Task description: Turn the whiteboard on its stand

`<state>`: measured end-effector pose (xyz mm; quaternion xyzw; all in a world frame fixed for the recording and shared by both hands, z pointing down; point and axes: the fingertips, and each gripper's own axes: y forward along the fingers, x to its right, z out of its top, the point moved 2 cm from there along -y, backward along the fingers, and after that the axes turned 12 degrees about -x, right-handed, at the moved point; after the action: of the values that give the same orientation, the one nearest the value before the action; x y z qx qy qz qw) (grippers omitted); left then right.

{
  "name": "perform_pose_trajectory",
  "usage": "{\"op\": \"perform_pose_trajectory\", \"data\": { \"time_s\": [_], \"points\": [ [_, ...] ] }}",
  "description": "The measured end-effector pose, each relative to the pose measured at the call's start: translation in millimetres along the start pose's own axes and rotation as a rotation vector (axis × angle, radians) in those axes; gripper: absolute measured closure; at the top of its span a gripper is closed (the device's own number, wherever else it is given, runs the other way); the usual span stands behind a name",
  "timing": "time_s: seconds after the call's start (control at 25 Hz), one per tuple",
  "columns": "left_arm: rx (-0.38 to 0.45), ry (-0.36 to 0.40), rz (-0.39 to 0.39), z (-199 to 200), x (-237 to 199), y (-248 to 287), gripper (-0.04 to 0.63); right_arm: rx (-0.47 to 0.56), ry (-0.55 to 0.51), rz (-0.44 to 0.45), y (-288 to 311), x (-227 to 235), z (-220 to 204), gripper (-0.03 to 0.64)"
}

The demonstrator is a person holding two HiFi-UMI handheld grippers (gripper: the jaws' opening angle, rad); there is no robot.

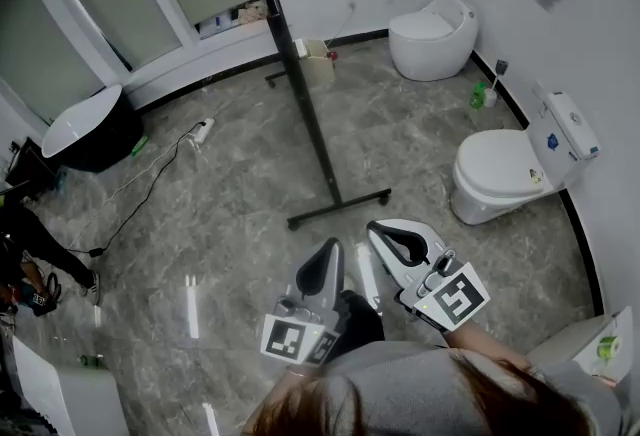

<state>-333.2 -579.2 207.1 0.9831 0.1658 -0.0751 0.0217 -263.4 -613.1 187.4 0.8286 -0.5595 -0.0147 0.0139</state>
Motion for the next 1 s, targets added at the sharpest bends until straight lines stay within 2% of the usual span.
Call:
{"op": "perform_pose_trajectory", "data": {
  "time_s": [0.28,0.64,0.88,1.0],
  "points": [
    [-0.055,-0.025,-0.05,2.8,-84.5,58.0,0.594,-0.007,0.014,-0.044,86.8,46.5,-0.3,0.621],
    [-0.094,-0.03,-0.099,14.3,-167.0,114.7,0.594,-0.035,0.037,-0.078,180.5,96.7,-2.2,0.621],
    [-0.122,-0.051,-0.113,9.5,-194.1,143.6,0.594,-0.06,0.075,-0.091,205.7,122.8,-9.7,0.621],
    [-0.127,-0.069,-0.107,3.9,-199.2,152.3,0.594,-0.073,0.074,-0.065,210.2,131.0,-18.3,0.621]
  ]
}}
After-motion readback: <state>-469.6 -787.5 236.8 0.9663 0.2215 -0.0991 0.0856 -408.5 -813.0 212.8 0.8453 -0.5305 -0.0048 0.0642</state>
